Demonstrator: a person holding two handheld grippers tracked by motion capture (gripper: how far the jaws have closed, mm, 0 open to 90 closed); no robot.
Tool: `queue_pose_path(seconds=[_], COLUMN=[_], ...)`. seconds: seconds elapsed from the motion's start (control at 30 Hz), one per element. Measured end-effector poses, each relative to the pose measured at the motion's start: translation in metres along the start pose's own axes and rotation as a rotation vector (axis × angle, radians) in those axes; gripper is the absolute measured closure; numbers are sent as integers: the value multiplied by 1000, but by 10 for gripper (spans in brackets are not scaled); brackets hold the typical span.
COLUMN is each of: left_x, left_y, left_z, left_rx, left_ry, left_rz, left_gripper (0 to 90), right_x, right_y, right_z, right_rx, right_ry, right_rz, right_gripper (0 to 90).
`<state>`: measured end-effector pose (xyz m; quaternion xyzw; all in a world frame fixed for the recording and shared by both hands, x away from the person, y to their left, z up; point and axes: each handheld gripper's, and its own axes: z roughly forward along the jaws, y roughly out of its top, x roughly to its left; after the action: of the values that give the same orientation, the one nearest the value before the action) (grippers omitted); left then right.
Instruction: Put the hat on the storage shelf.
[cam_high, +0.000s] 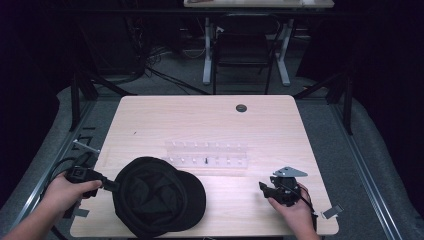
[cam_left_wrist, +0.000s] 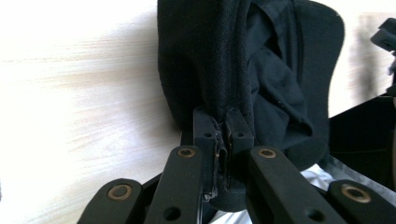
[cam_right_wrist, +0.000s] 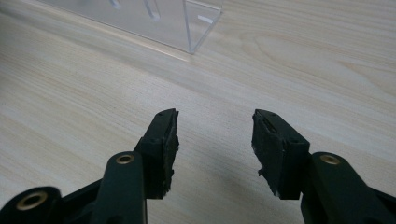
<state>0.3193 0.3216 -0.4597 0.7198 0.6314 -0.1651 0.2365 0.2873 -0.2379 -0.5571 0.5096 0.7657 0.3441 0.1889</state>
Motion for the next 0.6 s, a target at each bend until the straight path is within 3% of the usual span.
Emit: queue_pose_path(seconds=[0.4, 0.6], left_x=[-16, -32], left_y=[5, 7], left_z=[-13, -25], left_rx=[-4, -7], left_ry=[-49, -72], left_rz=[-6, 0], left_gripper=[868, 870], right_x=[-1, -1], right_y=[0, 0], right_z=[0, 0], right_rx=[-4, -2], right_ry=[-2, -4], right_rz=[11, 11], right_gripper=[500, 500])
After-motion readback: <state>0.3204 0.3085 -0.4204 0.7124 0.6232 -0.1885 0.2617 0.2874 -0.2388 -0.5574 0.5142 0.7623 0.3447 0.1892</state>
